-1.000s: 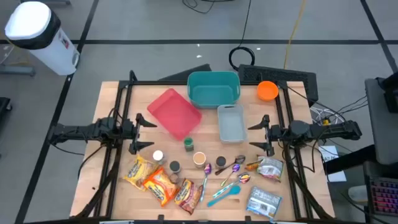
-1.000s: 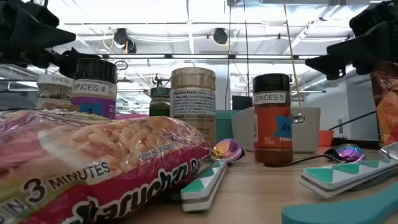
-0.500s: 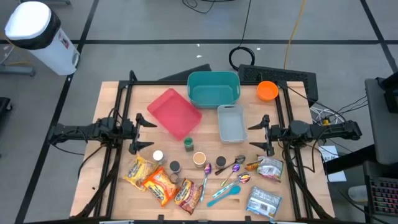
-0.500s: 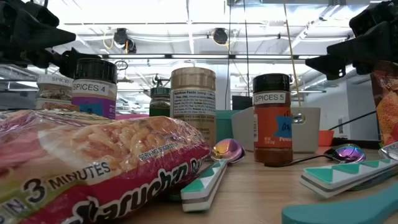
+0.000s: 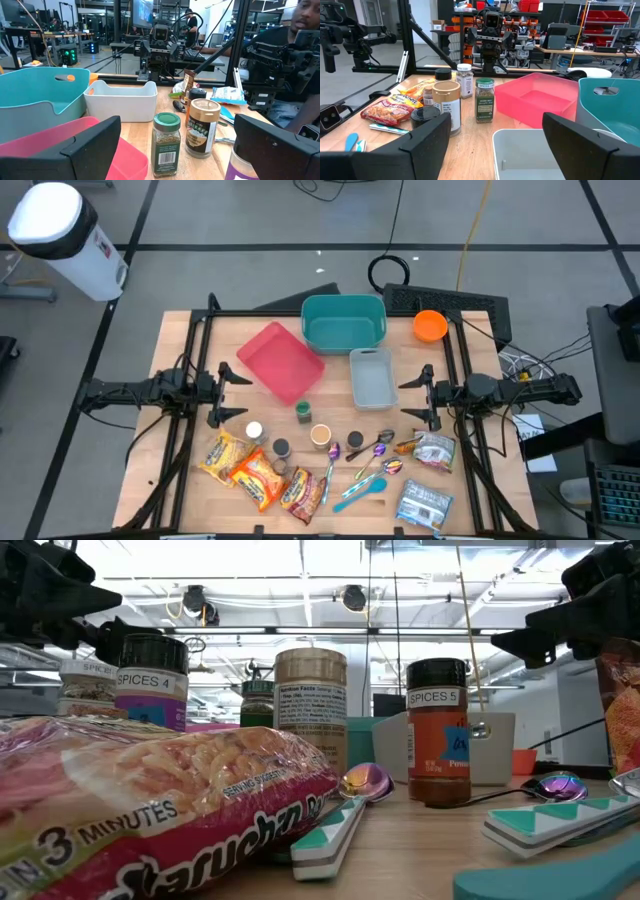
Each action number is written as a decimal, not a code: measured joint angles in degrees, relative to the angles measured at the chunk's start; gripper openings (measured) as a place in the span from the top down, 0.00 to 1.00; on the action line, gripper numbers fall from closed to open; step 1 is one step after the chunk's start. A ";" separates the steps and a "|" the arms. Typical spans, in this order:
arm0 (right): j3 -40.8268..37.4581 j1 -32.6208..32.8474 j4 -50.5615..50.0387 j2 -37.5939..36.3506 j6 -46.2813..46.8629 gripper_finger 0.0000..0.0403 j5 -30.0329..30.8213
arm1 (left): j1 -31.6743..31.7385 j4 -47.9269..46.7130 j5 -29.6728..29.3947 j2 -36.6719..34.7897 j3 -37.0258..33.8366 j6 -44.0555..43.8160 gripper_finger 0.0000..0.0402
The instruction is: Pick & Place Food Item
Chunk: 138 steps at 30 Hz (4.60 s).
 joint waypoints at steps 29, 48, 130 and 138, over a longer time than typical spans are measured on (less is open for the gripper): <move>-0.02 0.02 0.00 0.00 0.00 0.24 0.00 | 0.01 -0.01 0.00 -0.01 -0.01 -0.01 0.01; -0.01 0.02 0.00 0.00 0.00 0.24 0.00 | 0.01 0.00 0.00 0.01 0.00 0.01 0.01; 3.95 20.04 63.49 31.99 1.48 0.24 -22.25 | -0.01 -0.01 -0.01 -0.01 -0.01 -0.01 0.01; 12.54 25.93 63.04 45.35 -6.17 0.24 -22.25 | -0.01 0.01 0.01 -0.01 0.01 0.01 0.01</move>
